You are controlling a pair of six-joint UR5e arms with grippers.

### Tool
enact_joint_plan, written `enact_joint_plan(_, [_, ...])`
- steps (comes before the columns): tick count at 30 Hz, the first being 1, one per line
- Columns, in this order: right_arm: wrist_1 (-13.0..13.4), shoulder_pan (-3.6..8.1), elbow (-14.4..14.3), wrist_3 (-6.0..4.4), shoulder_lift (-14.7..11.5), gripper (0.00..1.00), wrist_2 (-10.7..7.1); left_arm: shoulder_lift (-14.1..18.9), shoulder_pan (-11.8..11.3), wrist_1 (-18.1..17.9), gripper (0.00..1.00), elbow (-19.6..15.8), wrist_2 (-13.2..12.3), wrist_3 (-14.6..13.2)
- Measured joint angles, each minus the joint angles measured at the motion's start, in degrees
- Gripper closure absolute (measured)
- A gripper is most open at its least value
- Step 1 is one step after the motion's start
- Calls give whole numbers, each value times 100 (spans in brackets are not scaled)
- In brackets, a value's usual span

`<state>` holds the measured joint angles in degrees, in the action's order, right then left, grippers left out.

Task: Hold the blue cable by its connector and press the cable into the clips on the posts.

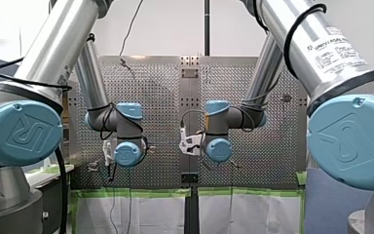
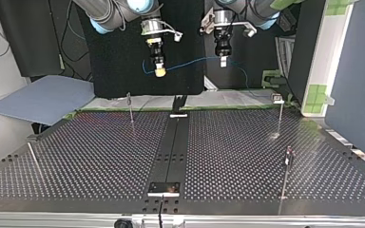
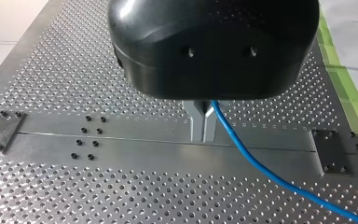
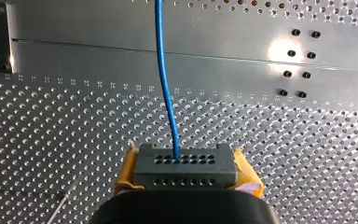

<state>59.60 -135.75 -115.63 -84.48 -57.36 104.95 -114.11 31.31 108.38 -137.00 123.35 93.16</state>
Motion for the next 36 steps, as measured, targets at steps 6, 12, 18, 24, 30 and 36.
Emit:
enact_joint_plan(6, [0,0,0,0,0,100,0,0,0,0,100,1,-4,0])
enact_joint_plan(12, [-89,-88,28,0,80,100,17,0,0,0,100,1,-8,0])
enact_joint_plan(18, [-261,-267,42,0,369,100,26,0,0,0,100,0,-9,0])
enact_joint_plan(24, [-279,-288,44,1,629,100,27,0,0,0,100,0,-9,0])
enact_joint_plan(30, [-281,-290,44,0,665,100,26,-3,-2,2,100,-3,-12,-3])
enact_joint_plan(36, [-375,-271,-24,-94,574,100,121,-165,-69,216,100,-32,-119,-136])
